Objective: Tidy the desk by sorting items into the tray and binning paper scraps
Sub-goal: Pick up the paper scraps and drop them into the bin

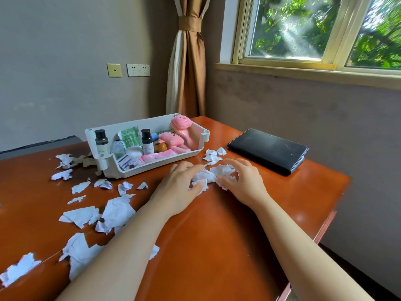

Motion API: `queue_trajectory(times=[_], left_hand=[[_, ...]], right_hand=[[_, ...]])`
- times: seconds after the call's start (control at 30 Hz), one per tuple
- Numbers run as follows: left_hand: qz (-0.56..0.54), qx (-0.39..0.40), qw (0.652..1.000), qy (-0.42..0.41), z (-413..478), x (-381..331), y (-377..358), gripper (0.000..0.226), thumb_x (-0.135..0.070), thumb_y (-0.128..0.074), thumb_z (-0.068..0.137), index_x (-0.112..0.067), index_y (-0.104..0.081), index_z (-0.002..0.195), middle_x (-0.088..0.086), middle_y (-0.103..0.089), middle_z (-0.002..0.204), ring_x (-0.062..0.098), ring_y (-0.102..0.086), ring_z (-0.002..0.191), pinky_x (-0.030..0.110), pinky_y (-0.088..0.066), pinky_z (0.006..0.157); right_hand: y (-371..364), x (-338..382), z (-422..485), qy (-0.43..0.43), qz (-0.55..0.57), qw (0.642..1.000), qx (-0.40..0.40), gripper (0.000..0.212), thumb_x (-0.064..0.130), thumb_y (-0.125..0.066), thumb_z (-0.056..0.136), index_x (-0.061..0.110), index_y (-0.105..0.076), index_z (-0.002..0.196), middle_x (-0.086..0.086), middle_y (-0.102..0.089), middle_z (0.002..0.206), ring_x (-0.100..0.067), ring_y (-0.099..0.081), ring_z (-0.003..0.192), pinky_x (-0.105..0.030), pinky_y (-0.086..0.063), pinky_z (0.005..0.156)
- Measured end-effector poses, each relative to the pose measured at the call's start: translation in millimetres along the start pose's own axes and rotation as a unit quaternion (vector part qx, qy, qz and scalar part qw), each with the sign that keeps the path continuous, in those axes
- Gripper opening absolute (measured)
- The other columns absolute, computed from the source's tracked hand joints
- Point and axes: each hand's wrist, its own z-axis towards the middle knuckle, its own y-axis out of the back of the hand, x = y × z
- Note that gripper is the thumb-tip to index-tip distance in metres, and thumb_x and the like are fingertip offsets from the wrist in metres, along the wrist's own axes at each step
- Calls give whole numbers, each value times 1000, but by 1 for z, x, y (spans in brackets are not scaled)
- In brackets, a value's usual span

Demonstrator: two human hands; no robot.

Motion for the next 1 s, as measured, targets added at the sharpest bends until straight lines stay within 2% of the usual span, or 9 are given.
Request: queue_trajectory(times=[0.1, 0.3, 0.47, 0.6, 0.73, 0.87, 1.0], left_hand=[[10, 24, 1000, -11, -1, -2, 0, 41, -30, -49, 96, -31, -47, 136, -9, -44, 133, 9, -37, 126, 27, -39, 98], [30, 8, 999, -29, -1, -4, 3, 32, -24, -48, 96, -19, -59, 126, -4, -54, 131, 14, -45, 118, 29, -42, 96], [25, -16, 1000, -7, -2, 0, 8, 28, -19, -54, 94, -11, -64, 118, 4, -62, 120, 21, -54, 111, 34, -47, 92], [35, -27, 999, 14, -2, 1, 11, 33, -20, -55, 94, -13, -60, 126, 4, -60, 125, 18, -55, 114, 26, -45, 91], [35, -32, 998, 31, -2, -3, 16, 42, -19, -56, 93, -21, -49, 134, 1, -56, 131, 18, -55, 118, 26, -46, 92], [50, -42, 997, 46, -2, -6, 18, 29, -16, -54, 94, -18, -57, 123, 2, -59, 126, 16, -57, 111, 22, -46, 84], [48, -43, 995, 76, -5, -9, 19, 27, -14, -53, 95, -16, -60, 121, 4, -61, 122, 17, -59, 109, 23, -48, 81]], right_hand=[[0, 1, -1, 33, -12, 999, 20, 41, 37, -61, 87, 29, -56, 127, 0, -51, 136, -24, -43, 125, -40, -41, 101], [-1, 5, -3, 78, -17, 996, 24, 25, 24, -62, 88, 23, -66, 113, 0, -58, 117, -19, -50, 105, -33, -48, 85], [3, 8, -4, 88, -18, 996, 10, 18, 20, -61, 89, 18, -69, 106, 5, -50, 93, -12, -45, 86, -14, -35, 63], [2, 11, -5, 100, -31, 994, -4, 17, 17, -61, 89, 15, -69, 103, 11, -44, 81, -10, -42, 78, -10, -29, 57], [1, 11, -4, 94, -44, 994, -20, 17, 16, -60, 89, 14, -69, 103, 7, -50, 89, -10, -44, 76, -9, -27, 55], [2, 13, -4, 81, -54, 995, -30, 18, 14, -59, 90, 14, -68, 105, -1, -62, 104, -11, -49, 81, -11, -32, 58], [2, 15, -9, 84, -43, 995, -44, 17, 9, -59, 89, 11, -69, 102, -2, -64, 104, -18, -59, 90, -14, -37, 66]])
